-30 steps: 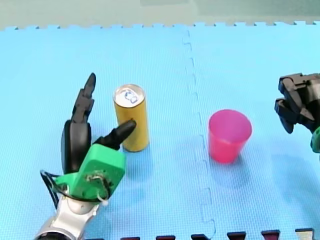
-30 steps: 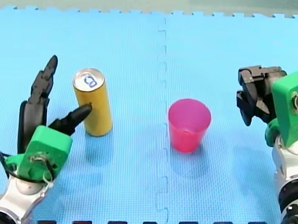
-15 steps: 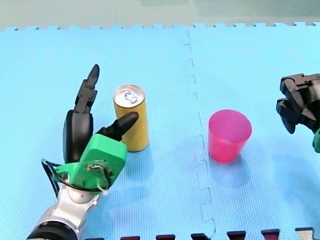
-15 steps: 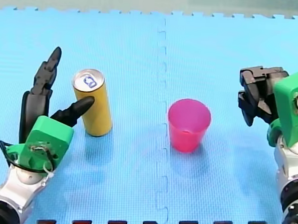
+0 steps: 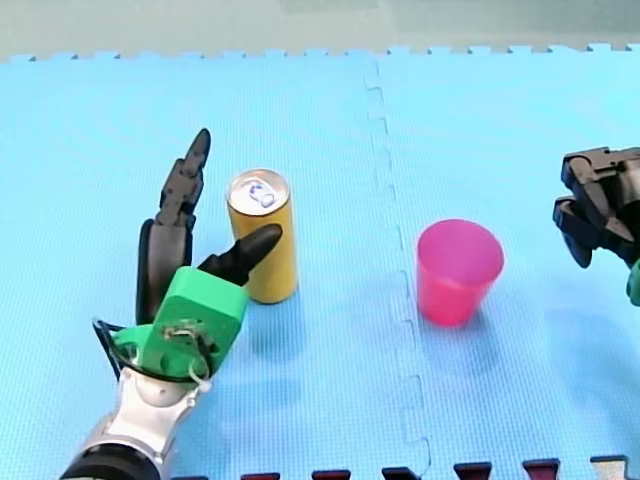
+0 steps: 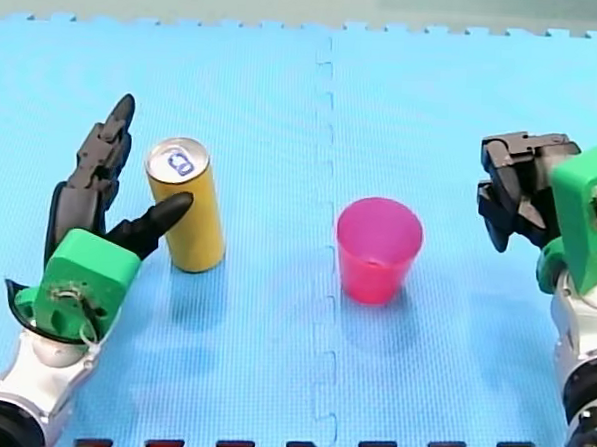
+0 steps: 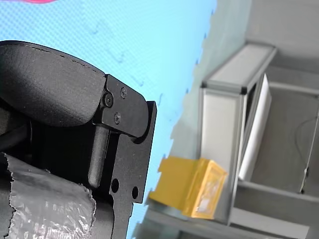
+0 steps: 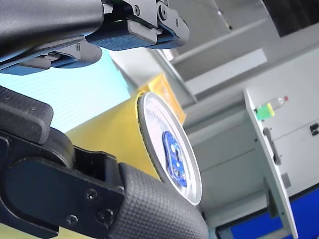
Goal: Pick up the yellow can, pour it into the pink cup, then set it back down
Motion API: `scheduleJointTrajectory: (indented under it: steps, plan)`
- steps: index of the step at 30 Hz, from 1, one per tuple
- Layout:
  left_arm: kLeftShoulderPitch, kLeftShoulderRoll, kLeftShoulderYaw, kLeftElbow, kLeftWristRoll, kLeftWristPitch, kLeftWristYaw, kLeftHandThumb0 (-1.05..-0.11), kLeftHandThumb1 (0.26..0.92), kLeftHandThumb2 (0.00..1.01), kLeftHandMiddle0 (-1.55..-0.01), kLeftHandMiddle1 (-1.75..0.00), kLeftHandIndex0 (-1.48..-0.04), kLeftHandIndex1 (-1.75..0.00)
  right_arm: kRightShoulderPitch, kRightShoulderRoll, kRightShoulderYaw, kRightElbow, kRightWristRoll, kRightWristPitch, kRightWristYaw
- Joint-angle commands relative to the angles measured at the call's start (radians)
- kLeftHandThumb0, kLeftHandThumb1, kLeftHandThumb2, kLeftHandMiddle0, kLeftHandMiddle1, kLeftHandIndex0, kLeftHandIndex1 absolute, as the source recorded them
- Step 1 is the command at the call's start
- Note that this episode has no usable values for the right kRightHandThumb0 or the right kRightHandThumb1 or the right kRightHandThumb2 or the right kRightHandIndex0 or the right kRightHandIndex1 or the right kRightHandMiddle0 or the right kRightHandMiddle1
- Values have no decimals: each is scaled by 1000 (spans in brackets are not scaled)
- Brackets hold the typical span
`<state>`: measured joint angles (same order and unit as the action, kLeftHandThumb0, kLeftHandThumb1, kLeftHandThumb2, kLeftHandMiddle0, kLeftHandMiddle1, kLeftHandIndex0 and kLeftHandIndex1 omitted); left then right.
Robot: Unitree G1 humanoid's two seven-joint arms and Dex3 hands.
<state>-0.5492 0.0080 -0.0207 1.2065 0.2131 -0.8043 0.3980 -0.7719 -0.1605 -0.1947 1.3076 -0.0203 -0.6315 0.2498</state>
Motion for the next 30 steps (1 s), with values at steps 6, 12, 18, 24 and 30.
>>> scheduleJointTrajectory:
  steps: [6,12,18,24,30]
  plan:
    - [-14,-11,21,-2,-44,92,-94,-1007,844,0,-473,-45,-387,-23,2,-14,-4,0,4,-5,2]
    - [-15,-44,92,-9,-164,106,-229,-984,835,0,-509,-38,-419,-21,0,-21,-2,0,1,-2,0]
    - [-17,-81,168,-1,-278,118,-364,-992,844,4,-539,-32,-472,-26,-3,-25,-1,1,0,2,-3]
    - [-14,-99,194,8,-304,120,-410,-1001,853,4,-563,-26,-496,-18,-4,-24,0,2,0,3,-5]
    - [-12,-104,204,11,-301,109,-417,-1006,861,4,-572,-17,-505,-10,-3,-26,-1,1,1,3,-5]
